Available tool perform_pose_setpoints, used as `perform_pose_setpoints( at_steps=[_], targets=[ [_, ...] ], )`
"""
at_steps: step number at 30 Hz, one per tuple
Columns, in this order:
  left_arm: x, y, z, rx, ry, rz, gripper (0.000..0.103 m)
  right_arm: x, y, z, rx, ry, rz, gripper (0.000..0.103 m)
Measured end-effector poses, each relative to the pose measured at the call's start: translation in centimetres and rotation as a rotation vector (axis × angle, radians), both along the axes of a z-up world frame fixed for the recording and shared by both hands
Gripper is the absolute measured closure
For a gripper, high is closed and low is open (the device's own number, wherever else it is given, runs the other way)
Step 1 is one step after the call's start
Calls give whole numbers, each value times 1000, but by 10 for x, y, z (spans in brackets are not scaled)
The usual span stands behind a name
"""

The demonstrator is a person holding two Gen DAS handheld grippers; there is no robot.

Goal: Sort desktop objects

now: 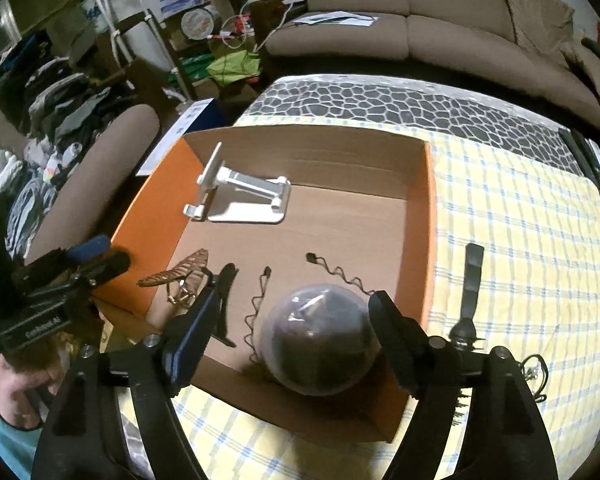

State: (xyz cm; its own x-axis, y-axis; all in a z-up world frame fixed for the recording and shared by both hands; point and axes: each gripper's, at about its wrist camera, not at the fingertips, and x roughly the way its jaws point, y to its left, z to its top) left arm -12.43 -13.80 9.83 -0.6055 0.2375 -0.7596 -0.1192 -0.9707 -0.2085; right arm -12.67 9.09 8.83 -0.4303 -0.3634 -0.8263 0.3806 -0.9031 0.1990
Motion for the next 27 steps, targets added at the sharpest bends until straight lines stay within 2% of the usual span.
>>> perform_pose_setpoints(
  at_steps=[2,4,6,8,9,15,19,24,27],
  targets=[
    [0,9,-4,-28,-14,-24,56,1,1,0,-3,-4,5,25],
    [-2,18,-10,-60,-36,-38,58,1,1,0,-1,-6,17,25],
    [-5,24,-20,-82,-68,-46,65,2,-1,1,-3,-7,29,26],
    [-9,26,-28,-74,-98,-54,84,3,-2,1,-6,-8,39,26],
    [-11,26,-30,-73,-109,-49,87,3,-3,1,-6,-8,44,27],
    [-14,5,-32,34,-138,1,88,3,-1,2,-11,-11,48,27],
    [-12,1,-30,23,-130,12,89,2,0,1,-9,-14,48,28],
    [-12,-1,-28,50,-133,17,91,4,-3,1,-6,-12,60,29],
    [-13,3,-31,139,-162,-9,91,5,-6,1,-5,-12,69,29]
  ],
)
